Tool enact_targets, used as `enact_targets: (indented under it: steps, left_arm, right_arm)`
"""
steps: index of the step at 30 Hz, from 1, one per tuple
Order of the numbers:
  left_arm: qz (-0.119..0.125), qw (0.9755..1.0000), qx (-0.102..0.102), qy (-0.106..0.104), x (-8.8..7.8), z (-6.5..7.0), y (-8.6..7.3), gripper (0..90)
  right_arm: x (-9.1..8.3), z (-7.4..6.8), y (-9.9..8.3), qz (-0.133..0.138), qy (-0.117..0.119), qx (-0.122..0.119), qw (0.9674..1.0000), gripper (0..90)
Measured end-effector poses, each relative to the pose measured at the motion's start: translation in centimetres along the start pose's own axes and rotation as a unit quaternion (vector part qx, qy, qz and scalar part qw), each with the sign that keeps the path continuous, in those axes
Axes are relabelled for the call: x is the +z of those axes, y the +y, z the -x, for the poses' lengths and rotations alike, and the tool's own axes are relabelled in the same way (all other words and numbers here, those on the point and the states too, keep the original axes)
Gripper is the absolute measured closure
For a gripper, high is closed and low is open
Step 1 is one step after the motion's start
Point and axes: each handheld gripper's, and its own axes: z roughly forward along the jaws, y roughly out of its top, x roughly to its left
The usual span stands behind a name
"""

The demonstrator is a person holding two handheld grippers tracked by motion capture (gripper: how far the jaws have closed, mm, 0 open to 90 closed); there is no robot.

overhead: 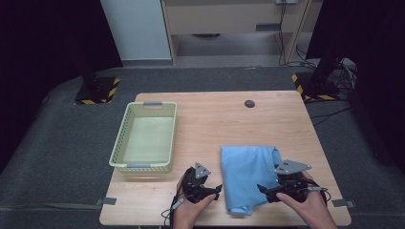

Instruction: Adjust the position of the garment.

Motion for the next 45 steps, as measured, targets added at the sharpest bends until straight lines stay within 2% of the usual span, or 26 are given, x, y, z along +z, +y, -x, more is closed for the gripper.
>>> enact_targets:
  steps: [7, 15, 18, 26, 37, 45]
  left_arm:
    - [0.001, 1.0000, -0.006, -0.001, -0.3, -0.4, -0.2, 15.7]
    - [0.001, 0.9999, -0.011, -0.001, -0.4, -0.7, -0.5, 15.8]
    - [-0.001, 0.9999, -0.010, -0.003, -0.2, -0.6, -0.5, 15.9]
    - [-0.002, 0.9999, -0.015, -0.006, -0.1, -0.7, -0.7, 16.0]
    - [0.002, 0.9998, -0.022, -0.004, -0.3, -0.9, -0.8, 16.0]
    - [0.008, 0.9995, -0.030, 0.001, -0.8, -1.2, -0.9, 16.2]
  right_arm:
    - [3.1, -1.7, 0.1, -0.035, 0.023, -0.020, 0.9989, 6.1]
    - [5.4, -2.4, -1.0, -0.062, 0.032, -0.024, 0.9973, 6.6]
    - [5.9, -2.3, -1.4, -0.064, 0.035, -0.023, 0.9970, 6.6]
    - [6.8, -1.8, -2.5, -0.061, 0.052, 0.000, 0.9968, 5.9]
    - [7.5, -2.0, -2.3, -0.056, 0.045, -0.013, 0.9974, 5.1]
    - [8.9, -2.3, -1.0, -0.055, 0.047, -0.018, 0.9972, 4.9]
